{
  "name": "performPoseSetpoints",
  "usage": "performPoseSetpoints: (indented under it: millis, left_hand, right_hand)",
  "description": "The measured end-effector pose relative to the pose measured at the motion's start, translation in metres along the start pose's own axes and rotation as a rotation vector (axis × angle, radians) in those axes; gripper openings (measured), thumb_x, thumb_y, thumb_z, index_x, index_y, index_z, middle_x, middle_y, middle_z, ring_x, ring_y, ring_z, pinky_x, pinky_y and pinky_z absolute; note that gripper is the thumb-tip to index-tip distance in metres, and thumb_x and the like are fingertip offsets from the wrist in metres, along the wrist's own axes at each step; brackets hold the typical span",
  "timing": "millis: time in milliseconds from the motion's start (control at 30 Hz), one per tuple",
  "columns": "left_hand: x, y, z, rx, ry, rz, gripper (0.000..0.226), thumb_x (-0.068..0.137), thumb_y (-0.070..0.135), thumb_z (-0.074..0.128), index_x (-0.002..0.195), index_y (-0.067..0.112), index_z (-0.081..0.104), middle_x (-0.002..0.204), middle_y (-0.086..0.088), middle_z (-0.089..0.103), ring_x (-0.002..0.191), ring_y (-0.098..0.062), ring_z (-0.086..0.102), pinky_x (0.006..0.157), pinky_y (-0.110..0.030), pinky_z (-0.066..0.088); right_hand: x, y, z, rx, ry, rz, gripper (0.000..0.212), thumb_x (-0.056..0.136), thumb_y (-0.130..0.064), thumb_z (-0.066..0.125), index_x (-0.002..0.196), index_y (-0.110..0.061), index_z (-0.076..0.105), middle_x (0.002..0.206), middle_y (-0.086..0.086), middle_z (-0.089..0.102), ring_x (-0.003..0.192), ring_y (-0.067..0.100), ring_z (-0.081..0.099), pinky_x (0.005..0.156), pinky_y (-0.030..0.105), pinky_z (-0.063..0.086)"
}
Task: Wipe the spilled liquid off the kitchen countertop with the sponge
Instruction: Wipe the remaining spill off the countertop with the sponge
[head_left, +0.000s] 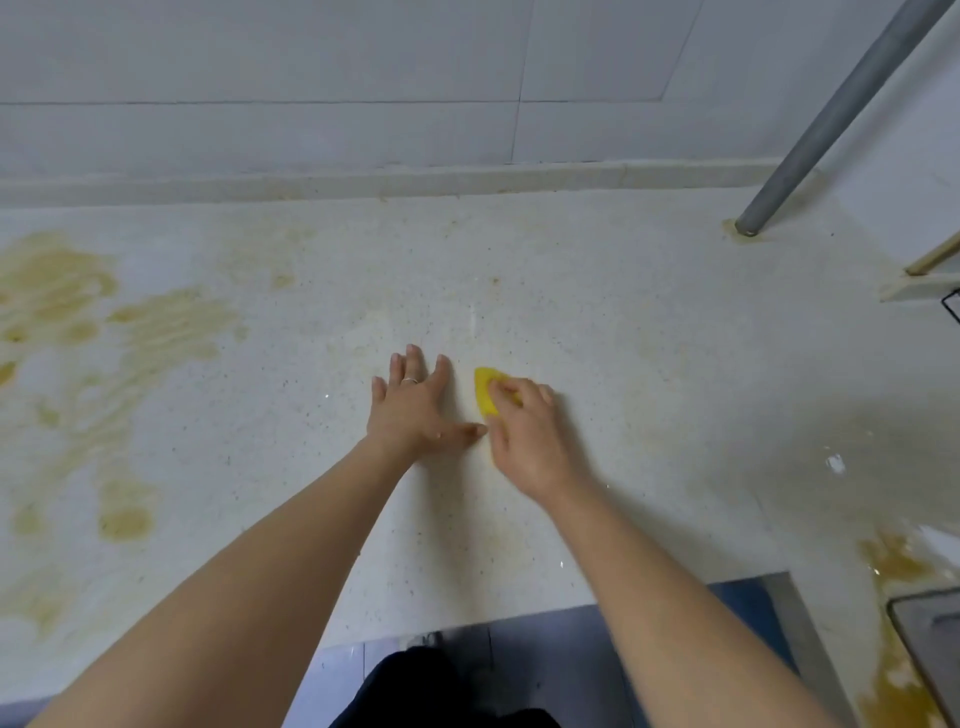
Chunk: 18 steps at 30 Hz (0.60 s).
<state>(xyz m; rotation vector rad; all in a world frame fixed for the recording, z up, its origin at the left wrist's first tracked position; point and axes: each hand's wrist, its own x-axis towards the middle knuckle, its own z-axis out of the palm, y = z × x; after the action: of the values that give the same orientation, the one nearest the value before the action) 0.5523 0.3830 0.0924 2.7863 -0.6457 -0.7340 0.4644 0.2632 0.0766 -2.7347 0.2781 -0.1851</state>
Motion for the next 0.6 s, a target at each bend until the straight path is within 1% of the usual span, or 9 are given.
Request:
performPoseSetpoints:
  millis: [100, 167, 267, 333, 367, 433, 500, 533, 600]
  left_hand:
    - [-0.011, -0.006, 0.001, 0.026, -0.001, -0.009, 0.101, 0.079, 0.062, 0.058, 0.152, 0.022, 0.002, 0.156, -0.015, -0.018, 0.144, -0.032, -0.017, 0.117, -0.048, -0.004]
    - [-0.02, -0.012, 0.003, 0.024, 0.011, -0.039, 0.101, 0.079, 0.063, 0.058, 0.152, 0.022, 0.001, 0.156, -0.015, -0.017, 0.144, -0.032, -0.016, 0.117, -0.048, -0.004]
    - [-0.034, -0.021, 0.01, -0.001, 0.029, -0.092, 0.101, 0.079, 0.065, 0.057, 0.152, 0.022, 0.001, 0.157, -0.015, -0.016, 0.145, -0.031, -0.015, 0.117, -0.047, -0.001]
    - [-0.046, -0.03, 0.016, -0.02, 0.039, -0.117, 0.1, 0.079, 0.064, 0.057, 0.152, 0.023, 0.001, 0.157, -0.015, -0.015, 0.145, -0.03, -0.013, 0.117, -0.046, 0.0]
    - [-0.05, -0.035, 0.017, -0.015, 0.043, -0.118, 0.1, 0.079, 0.064, 0.056, 0.152, 0.024, 0.001, 0.157, -0.014, -0.015, 0.146, -0.029, -0.013, 0.117, -0.045, 0.0]
    - [-0.055, -0.043, 0.018, -0.008, 0.033, -0.106, 0.097, 0.081, 0.065, 0.054, 0.152, 0.025, 0.0, 0.158, -0.011, -0.015, 0.146, -0.028, -0.012, 0.117, -0.044, 0.001]
    - [-0.058, -0.047, 0.018, -0.013, 0.022, -0.096, 0.095, 0.082, 0.063, 0.054, 0.152, 0.026, 0.0, 0.158, -0.009, -0.014, 0.146, -0.027, -0.012, 0.118, -0.043, 0.001]
    - [-0.058, -0.046, 0.017, -0.017, 0.027, -0.094, 0.095, 0.082, 0.063, 0.054, 0.152, 0.026, 0.001, 0.158, -0.009, -0.014, 0.146, -0.027, -0.011, 0.118, -0.043, 0.001]
    - [-0.058, -0.046, 0.018, -0.035, 0.045, -0.089, 0.094, 0.082, 0.062, 0.056, 0.152, 0.026, 0.003, 0.158, -0.009, -0.012, 0.146, -0.027, -0.011, 0.118, -0.043, 0.0]
  right_hand:
    - [-0.015, 0.054, -0.027, -0.112, 0.1, 0.269, 0.03, 0.08, 0.001, 0.05, 0.107, 0.006, 0.061, 0.098, 0.029, 0.06, 0.088, 0.044, 0.057, 0.08, 0.04, 0.043]
    - [-0.022, 0.061, -0.031, -0.133, 0.171, 0.428, 0.029, 0.079, -0.001, 0.05, 0.104, 0.007, 0.061, 0.099, 0.029, 0.058, 0.091, 0.045, 0.054, 0.084, 0.039, 0.038]
    - [-0.024, -0.007, 0.01, -0.015, 0.134, 0.112, 0.039, 0.071, -0.012, 0.052, 0.105, 0.003, 0.063, 0.095, 0.025, 0.061, 0.084, 0.042, 0.059, 0.08, 0.041, 0.05]
    - [-0.041, -0.042, 0.022, 0.035, 0.023, -0.123, 0.038, 0.075, -0.013, 0.05, 0.108, 0.0, 0.062, 0.101, 0.021, 0.061, 0.087, 0.039, 0.059, 0.081, 0.035, 0.047]
    - [-0.041, -0.037, 0.017, 0.005, 0.009, -0.167, 0.036, 0.077, -0.011, 0.049, 0.11, -0.001, 0.061, 0.104, 0.02, 0.061, 0.089, 0.037, 0.058, 0.081, 0.034, 0.044]
    - [-0.041, -0.004, -0.001, -0.024, -0.002, -0.012, 0.033, 0.084, -0.004, 0.048, 0.115, -0.001, 0.057, 0.111, 0.02, 0.057, 0.098, 0.037, 0.054, 0.085, 0.037, 0.042]
    - [-0.046, 0.026, -0.017, 0.016, 0.086, 0.271, 0.032, 0.088, -0.003, 0.045, 0.118, 0.001, 0.054, 0.117, 0.022, 0.05, 0.107, 0.036, 0.046, 0.088, 0.036, 0.039]
    - [-0.051, 0.024, -0.016, 0.003, 0.109, 0.32, 0.033, 0.089, -0.005, 0.044, 0.12, 0.001, 0.053, 0.119, 0.022, 0.048, 0.108, 0.035, 0.044, 0.087, 0.035, 0.037]
    - [-0.067, -0.021, -0.003, 0.021, 0.047, 0.201, 0.037, 0.087, -0.007, 0.045, 0.123, 0.0, 0.051, 0.118, 0.02, 0.048, 0.105, 0.034, 0.045, 0.086, 0.034, 0.038]
